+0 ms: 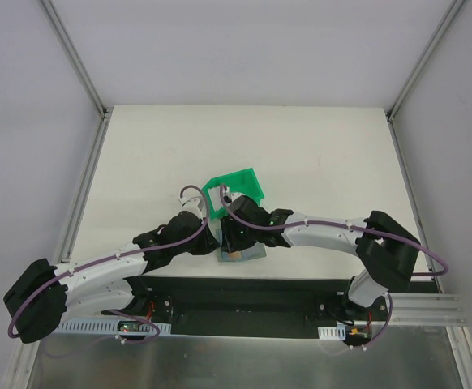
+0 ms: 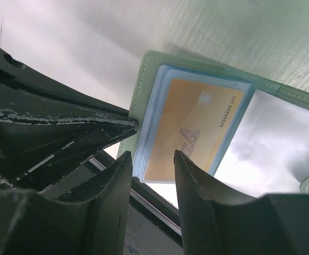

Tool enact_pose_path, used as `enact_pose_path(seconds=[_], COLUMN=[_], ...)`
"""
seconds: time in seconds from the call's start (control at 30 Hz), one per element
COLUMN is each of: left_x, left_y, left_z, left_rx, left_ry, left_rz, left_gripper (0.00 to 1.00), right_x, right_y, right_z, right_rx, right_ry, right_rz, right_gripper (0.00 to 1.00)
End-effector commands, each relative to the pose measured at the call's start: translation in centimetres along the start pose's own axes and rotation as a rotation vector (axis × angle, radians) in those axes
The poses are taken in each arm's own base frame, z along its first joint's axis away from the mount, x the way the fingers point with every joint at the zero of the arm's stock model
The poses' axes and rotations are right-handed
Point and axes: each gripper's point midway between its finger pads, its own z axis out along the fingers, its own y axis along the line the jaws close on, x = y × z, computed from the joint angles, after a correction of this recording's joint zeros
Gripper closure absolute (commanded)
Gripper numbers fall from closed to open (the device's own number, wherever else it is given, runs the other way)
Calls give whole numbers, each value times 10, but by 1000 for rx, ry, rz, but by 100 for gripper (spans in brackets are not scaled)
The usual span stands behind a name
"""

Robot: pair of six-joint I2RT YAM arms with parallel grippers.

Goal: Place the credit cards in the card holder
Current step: Turn over the card slot in the card holder.

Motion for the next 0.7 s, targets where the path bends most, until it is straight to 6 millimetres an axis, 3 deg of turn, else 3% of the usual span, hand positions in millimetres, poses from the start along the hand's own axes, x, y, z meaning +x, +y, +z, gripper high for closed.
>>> enact_pose_path(seconds=[0.0,0.67], left_x=[-6,-7], left_y=[-7,-7], left_z=[-3,-3], left_rx=[17,15], left_ry=[-14,-20], left_rz=[21,15], left_gripper=[100,100], right_x=[-10,-3], right_y=[4,-3], right_z=[-5,3], right_rx=[11,41], right_ry=[-26,9], right_rz=[-23,-26], right_gripper=[61,63])
